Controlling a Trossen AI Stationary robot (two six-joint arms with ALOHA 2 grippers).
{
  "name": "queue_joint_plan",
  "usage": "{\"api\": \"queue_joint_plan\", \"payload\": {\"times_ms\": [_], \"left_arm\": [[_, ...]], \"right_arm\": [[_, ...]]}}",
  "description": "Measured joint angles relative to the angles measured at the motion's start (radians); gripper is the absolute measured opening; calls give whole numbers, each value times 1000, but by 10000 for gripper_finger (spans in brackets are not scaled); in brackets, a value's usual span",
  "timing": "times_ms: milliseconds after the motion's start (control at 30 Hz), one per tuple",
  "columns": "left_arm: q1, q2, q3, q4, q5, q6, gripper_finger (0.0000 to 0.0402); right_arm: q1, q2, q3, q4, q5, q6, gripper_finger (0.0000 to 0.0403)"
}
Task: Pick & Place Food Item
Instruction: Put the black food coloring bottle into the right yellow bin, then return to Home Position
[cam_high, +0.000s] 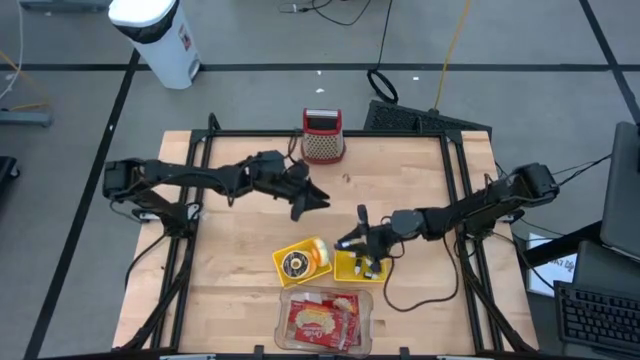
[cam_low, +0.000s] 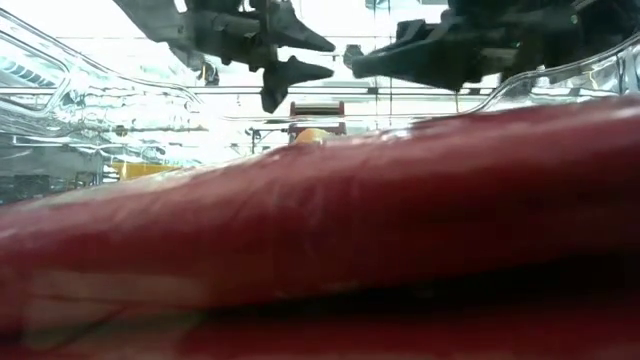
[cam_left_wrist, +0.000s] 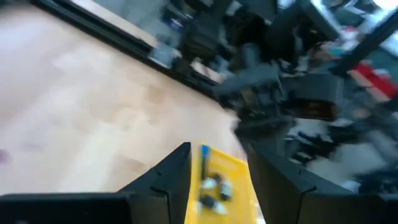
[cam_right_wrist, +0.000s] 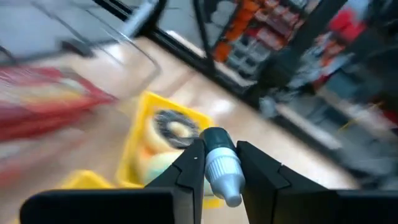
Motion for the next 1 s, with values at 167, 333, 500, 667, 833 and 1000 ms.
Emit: {"api": "queue_joint_plan", "payload": {"times_ms": [167, 333, 500, 667, 833, 1000], "left_arm": [[-34, -82, -1, -102, -158, 135, 150], [-99, -154, -64, -87, -348, 233, 140], [-134, -226, -190, 29, -472, 240, 131], [-137, -287, -297, 161, -472, 166, 138], [-134, -316, -318, 174, -477, 96, 146], [-134, -315, -318, 97, -450, 154, 148]], "right_arm": [[-34, -48, 0, -168, -135, 248, 63], [-40, -13, 0, -304, -207, 417, 62], [-40, -4, -22, -290, -278, 479, 62], [-41, -2, -59, -262, -274, 526, 84], [-40, -3, -66, -243, -276, 578, 163], [-41, -16, -66, -221, -278, 637, 211]]}}
